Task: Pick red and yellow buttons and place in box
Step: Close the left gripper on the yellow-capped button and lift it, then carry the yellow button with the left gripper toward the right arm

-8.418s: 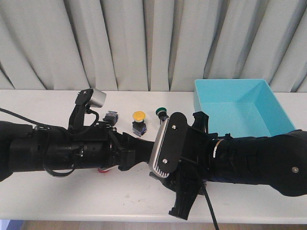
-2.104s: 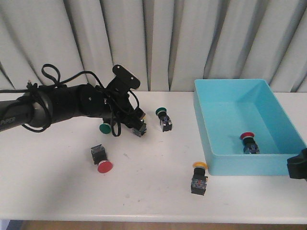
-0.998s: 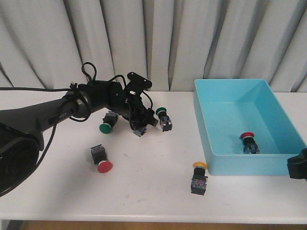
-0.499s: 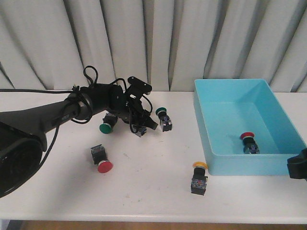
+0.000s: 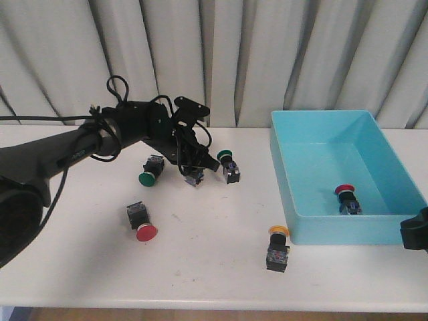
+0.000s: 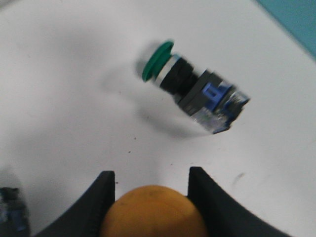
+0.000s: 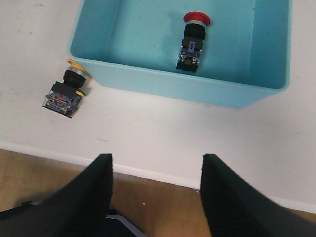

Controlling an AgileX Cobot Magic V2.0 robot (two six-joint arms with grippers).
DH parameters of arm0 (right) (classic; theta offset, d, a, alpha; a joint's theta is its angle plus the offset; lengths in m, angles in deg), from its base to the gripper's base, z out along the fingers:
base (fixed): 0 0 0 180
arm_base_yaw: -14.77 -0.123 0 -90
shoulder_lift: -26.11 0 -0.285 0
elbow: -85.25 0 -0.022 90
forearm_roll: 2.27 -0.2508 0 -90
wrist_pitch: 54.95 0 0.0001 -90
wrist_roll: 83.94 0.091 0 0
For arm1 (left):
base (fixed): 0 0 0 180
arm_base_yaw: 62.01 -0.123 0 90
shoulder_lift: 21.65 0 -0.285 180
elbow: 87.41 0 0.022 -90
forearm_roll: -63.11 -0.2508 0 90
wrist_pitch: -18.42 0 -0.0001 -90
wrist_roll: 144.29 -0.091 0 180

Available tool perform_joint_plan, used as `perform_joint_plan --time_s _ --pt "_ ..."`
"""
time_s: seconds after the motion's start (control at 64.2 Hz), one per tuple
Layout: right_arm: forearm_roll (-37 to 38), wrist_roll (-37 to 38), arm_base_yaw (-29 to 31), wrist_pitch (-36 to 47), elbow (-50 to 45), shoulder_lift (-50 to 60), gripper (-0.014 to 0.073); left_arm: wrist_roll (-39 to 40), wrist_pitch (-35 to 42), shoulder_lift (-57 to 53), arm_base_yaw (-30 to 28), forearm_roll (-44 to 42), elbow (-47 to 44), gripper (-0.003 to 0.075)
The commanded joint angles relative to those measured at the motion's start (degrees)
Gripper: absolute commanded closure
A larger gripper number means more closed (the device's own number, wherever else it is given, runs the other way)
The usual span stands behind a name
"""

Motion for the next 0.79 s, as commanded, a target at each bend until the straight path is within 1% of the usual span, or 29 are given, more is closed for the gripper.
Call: perform_joint_plan --time_s 0.0,0.125,0.187,0.265,0.359,0.421,0.468,0.546,0.655,0.701,0.779 --pt "-0.52 -0.46 0.11 2.38 1.58 0.71 0.0203 1.04 -0.18 -8.01 -0.12 2.12 1.71 0.0563" --pt "-0.52 -0.46 0.11 2.38 1.58 0.71 0.0203 -0.59 0.27 -13.27 -0.4 7.55 -1.35 0.0563" --pt "-0.52 -0.46 0.11 2.38 1.58 0.71 0.0203 -2.93 3.0 -17.12 -0.6 11.47 -5.24 0.0563" --pt "-0.52 -0.46 0.11 2.38 1.58 0.71 0.0203 -5.26 7.51 -22.0 -1.09 16.74 -12.15 0.0563" --pt "-0.52 -0.46 0.11 2.38 1.58 0.71 0.0203 -8.7 13.57 -27.99 -1.3 23.01 -22.55 0.0563" --pt "-0.52 -0.46 0.11 2.38 1.58 0.71 0.0203 -11.2 17.17 -32.09 -1.45 28.47 -28.72 0.0563" --pt "-0.52 -0.46 0.11 2.38 1.58 0.71 0.0203 -13.1 18.3 -34.52 -1.45 32.18 -33.61 0.0563" --pt "-0.52 -0.46 0.11 2.38 1.58 0.71 0.0203 -17.0 18.15 -38.1 -1.45 39.41 -39.47 0.0563" --pt "-0.52 -0.46 0.11 2.38 1.58 0.71 0.0203 -25.46 16.44 -41.61 -1.45 50.77 -45.83 0.0563" --pt "-0.52 -0.46 0.11 2.38 1.58 0.71 0.0203 -30.08 14.84 -42.74 -1.45 56.51 -48.49 0.0563" --pt "-0.52 -0.46 0.11 2.38 1.58 0.71 0.0203 -34.57 11.06 -44.07 -1.45 63.19 -51.24 0.0563"
